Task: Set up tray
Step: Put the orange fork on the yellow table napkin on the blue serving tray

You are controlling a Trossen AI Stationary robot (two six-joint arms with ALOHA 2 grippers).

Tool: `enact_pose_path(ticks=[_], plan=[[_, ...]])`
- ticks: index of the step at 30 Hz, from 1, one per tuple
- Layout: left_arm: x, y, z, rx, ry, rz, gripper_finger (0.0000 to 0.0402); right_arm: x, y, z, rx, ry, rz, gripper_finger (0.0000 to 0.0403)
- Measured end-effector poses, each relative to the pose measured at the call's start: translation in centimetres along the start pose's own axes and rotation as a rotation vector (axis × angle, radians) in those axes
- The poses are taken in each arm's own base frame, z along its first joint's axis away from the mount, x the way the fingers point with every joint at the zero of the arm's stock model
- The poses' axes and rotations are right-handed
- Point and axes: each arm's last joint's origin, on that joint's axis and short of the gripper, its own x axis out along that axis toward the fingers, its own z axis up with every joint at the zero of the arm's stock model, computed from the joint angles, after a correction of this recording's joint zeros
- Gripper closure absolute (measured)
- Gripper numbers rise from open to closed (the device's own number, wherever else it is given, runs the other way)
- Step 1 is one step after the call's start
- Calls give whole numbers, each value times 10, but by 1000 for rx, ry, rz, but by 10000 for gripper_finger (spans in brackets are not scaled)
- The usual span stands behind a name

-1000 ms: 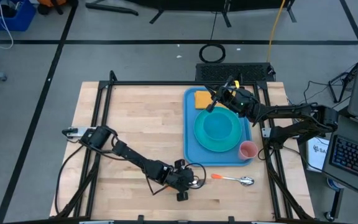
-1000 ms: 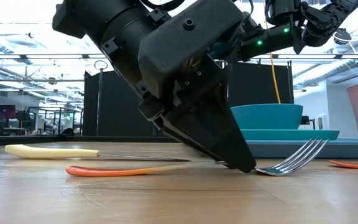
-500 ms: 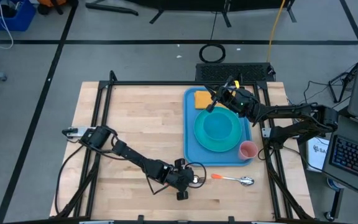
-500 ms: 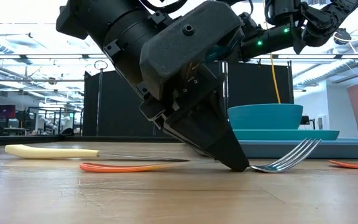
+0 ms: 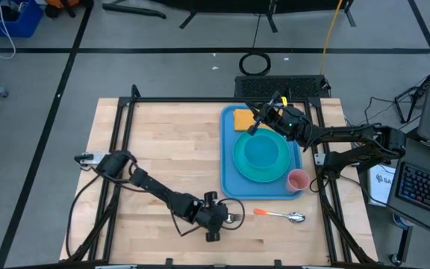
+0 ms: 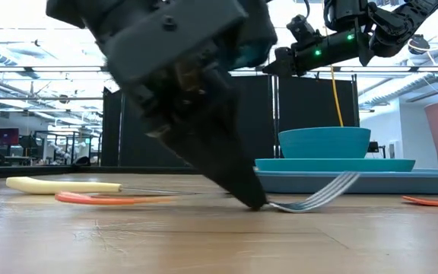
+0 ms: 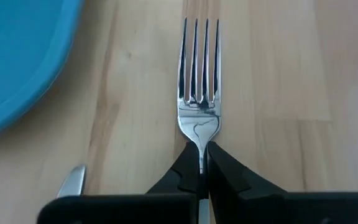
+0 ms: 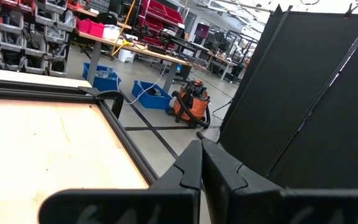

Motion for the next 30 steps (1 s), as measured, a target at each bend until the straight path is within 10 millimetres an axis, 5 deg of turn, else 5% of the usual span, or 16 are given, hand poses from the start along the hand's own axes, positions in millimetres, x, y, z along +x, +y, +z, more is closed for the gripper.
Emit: enact_pose_path(ticks=[23, 30], plan=[[-24, 4, -13, 115, 105, 281, 390, 0, 1, -1, -4, 14, 5, 403], [-45, 1, 8, 167, 139, 372, 390, 0, 1, -2, -7, 24, 9, 403]])
